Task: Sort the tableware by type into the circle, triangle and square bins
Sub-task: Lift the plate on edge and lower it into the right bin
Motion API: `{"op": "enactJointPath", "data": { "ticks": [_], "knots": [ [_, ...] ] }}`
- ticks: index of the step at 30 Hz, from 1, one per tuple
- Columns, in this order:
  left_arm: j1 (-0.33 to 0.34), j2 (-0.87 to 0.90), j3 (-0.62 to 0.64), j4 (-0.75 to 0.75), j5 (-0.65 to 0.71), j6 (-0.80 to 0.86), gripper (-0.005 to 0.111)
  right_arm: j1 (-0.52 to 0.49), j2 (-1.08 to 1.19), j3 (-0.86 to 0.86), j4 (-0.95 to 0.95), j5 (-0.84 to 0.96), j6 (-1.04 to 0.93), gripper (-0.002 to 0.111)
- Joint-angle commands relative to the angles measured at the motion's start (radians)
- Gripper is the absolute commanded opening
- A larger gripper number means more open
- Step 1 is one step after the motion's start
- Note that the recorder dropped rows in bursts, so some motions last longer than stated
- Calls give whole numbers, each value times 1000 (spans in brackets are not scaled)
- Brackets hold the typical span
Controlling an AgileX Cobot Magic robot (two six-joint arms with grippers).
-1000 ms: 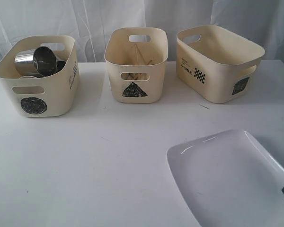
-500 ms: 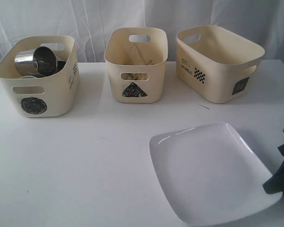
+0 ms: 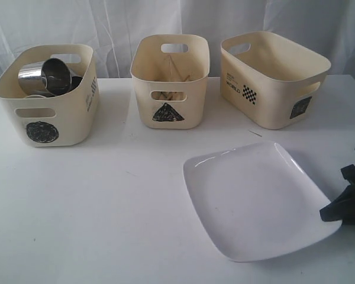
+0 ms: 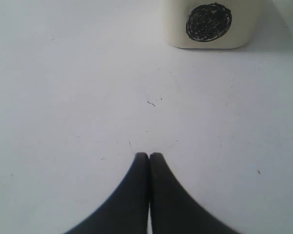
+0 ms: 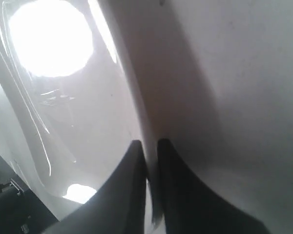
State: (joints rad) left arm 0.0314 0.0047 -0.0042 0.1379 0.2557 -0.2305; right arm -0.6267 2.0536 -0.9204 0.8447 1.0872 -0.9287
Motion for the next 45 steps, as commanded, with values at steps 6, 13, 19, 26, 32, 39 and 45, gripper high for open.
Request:
{"op": "enactJointPath", "data": {
  "ticks": [6,13,19,26,32,39,45],
  "knots": [
    [-9,-5,4,-6,-5,-4,0,-2,63,4,158,118,-90,0],
    [-9,-5,4,-6,-5,-4,0,7,-21,4,161,134,-84,0],
    [-9,-5,4,-6,-5,-4,0,47,-113,4,158,134,-28,0],
    [-9,-5,4,-6,-5,-4,0,80,-230,4,152,134,9,0],
    [-9,-5,4,-6,-5,-4,0,80,-344,-10,152,134,95,0],
    [-9,-5,4,-6,-5,-4,0,80,-407,-114,205,134,207,0],
    [-9,-5,4,-6,-5,-4,0,80,-407,-260,295,134,282,0]
  ]
}}
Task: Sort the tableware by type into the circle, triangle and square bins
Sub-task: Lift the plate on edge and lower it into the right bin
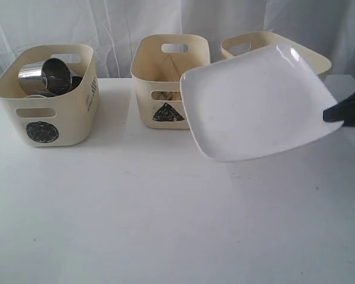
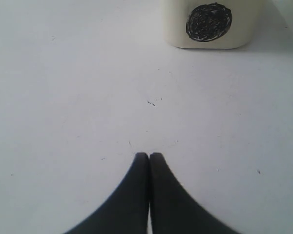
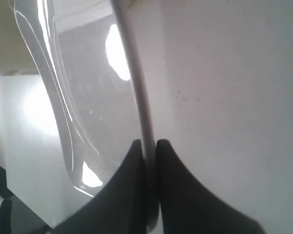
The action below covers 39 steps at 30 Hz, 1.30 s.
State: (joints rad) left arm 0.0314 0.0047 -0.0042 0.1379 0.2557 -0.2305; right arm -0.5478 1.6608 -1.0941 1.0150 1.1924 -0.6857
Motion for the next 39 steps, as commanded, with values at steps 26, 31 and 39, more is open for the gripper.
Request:
{"op": "enactJointPath", "data": {
  "ticks": [26,31,39],
  "knots": [
    [-9,-5,4,-6,-5,-4,0,-2,375,-689,524,-337,-117,0],
    [-9,-5,4,-6,-5,-4,0,12,375,-689,250,-424,-118,0],
    [-9,-5,4,-6,-5,-4,0,61,375,-689,169,-613,-178,0]
  ]
}}
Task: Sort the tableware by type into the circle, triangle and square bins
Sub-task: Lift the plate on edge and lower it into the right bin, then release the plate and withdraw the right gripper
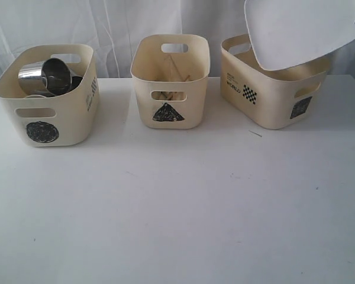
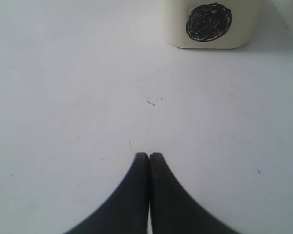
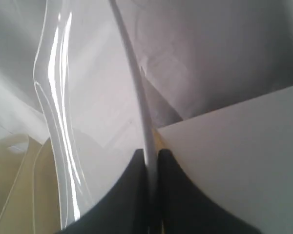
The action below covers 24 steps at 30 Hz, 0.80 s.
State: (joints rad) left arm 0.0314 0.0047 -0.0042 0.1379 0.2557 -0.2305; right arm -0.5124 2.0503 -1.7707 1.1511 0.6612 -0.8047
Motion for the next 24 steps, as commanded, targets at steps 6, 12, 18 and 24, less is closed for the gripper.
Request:
{"op": "enactJointPath", "data": {
  "ticks": [6,12,18,24],
  "knots": [
    [-9,-5,4,-6,-5,-4,0,72,-14,-12,-74,-159,-166,0],
    [-9,-5,4,-6,-5,-4,0,104,-14,-12,-247,-219,-146,0],
    [-9,-5,4,-6,-5,-4,0,113,-14,-12,-315,-204,-130,0],
    [-9,-5,4,-6,-5,-4,0,113,-14,-12,-315,-60,-122,10]
  ]
}}
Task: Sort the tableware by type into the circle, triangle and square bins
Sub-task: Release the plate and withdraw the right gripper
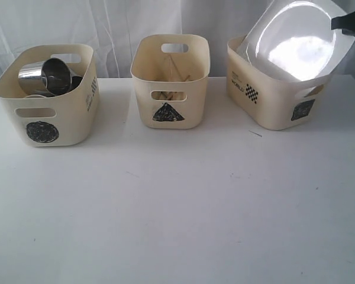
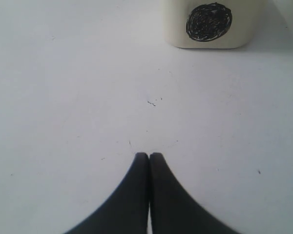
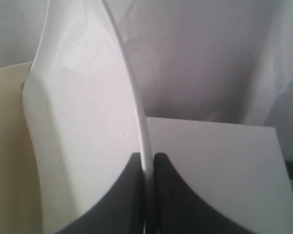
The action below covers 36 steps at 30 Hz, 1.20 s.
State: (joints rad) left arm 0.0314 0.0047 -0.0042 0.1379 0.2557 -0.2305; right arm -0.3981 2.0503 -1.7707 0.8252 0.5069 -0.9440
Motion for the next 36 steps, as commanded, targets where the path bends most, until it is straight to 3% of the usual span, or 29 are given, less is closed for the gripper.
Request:
{"op": "enactJointPath", "data": {
  "ticks": [1,6,11,13,14,16,19,20,25,28,32,36],
  "knots": [
    [-9,-5,4,-6,-5,-4,0,-1,-12,-12,11,123,17,15],
    [-9,-5,4,-6,-5,-4,0,-1,-14,-12,13,145,17,38],
    [-9,-5,4,-6,-5,-4,0,-1,-81,-12,39,119,99,41],
    [-9,-5,4,-6,-5,-4,0,-1,-151,-12,56,119,207,31],
    [-9,-5,4,-6,-5,-4,0,-1,-199,-12,56,121,298,15],
    [-9,-5,4,-6,-5,-4,0,-1,-254,2,75,124,576,0],
    [-9,-5,4,-6,-5,-4,0,35,-363,107,99,78,991,0],
    [-9,-5,4,-6,-5,-4,0,53,-409,149,97,73,1024,0],
    [-9,-5,4,-6,-5,-4,0,209,-888,516,-175,-204,960,0],
    [-9,-5,4,-6,-5,-4,0,270,-1146,678,-182,-365,796,0],
    [-9,-5,4,-6,-5,-4,0,313,-1461,825,-182,-273,436,0],
    [-9,-5,4,-6,-5,-4,0,313,-1679,922,-146,-162,374,0]
  ]
}}
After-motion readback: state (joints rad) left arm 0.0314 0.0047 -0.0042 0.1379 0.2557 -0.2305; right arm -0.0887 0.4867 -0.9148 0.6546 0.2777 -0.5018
